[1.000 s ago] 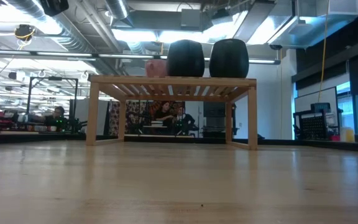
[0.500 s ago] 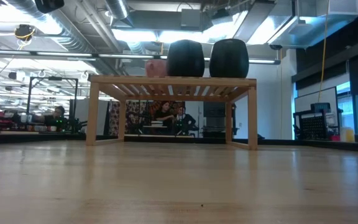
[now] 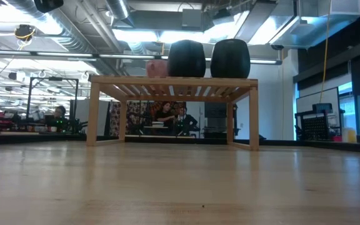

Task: Place coffee mugs
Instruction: Put the black red mug on the shelf

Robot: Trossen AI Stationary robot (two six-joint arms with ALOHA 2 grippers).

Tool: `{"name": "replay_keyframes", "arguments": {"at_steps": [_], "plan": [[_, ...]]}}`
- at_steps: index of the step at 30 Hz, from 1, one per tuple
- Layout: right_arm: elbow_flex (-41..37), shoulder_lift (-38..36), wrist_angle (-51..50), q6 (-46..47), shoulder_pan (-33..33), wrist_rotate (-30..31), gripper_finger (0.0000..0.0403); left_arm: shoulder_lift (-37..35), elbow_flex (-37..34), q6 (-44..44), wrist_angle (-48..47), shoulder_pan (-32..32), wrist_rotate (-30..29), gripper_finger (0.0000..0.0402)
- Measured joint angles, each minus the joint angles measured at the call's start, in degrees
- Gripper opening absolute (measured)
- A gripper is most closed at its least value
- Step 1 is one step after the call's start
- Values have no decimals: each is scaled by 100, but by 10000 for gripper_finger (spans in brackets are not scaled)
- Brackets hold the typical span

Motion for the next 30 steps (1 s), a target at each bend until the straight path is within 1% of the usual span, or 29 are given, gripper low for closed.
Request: {"name": "replay_keyframes", "arguments": {"at_steps": [5, 6, 9, 11, 15, 18, 21, 24, 28, 30], "plan": [[-2, -1, 80, -2, 0, 116, 21, 0, 1, 0, 0, 0, 53, 104], [-2, -2, 69, -36, 0, 155, 12, 0, 1, 1, -1, 0, 53, 104], [36, -2, 137, -253, -80, 330, 10, 0, -1, 2, 0, 0, 56, 104], [189, 0, 301, -561, -228, 490, 7, -2, -1, 2, 0, 0, 59, 104], [596, 0, 326, -1628, -778, 1213, 6, 0, 1, 2, 0, 0, 60, 104], [866, 0, 578, -2457, -1300, 1665, 4, 0, 1, 2, 0, 0, 60, 104], [1001, -2, 1161, -3364, -1870, 1878, 3, -1, 0, 2, 0, 0, 60, 104], [1046, 71, 2017, -4182, -2408, 1880, 3, 0, 1, 2, 0, 0, 34, 104], [1080, 257, 3245, -4800, -2974, 1795, 2, 0, -1, 2, -5, 0, 66, 104], [1080, 345, 3661, -4981, -3182, 1751, 1, 0, 0, 0, -2, 0, 19, 104]]}}
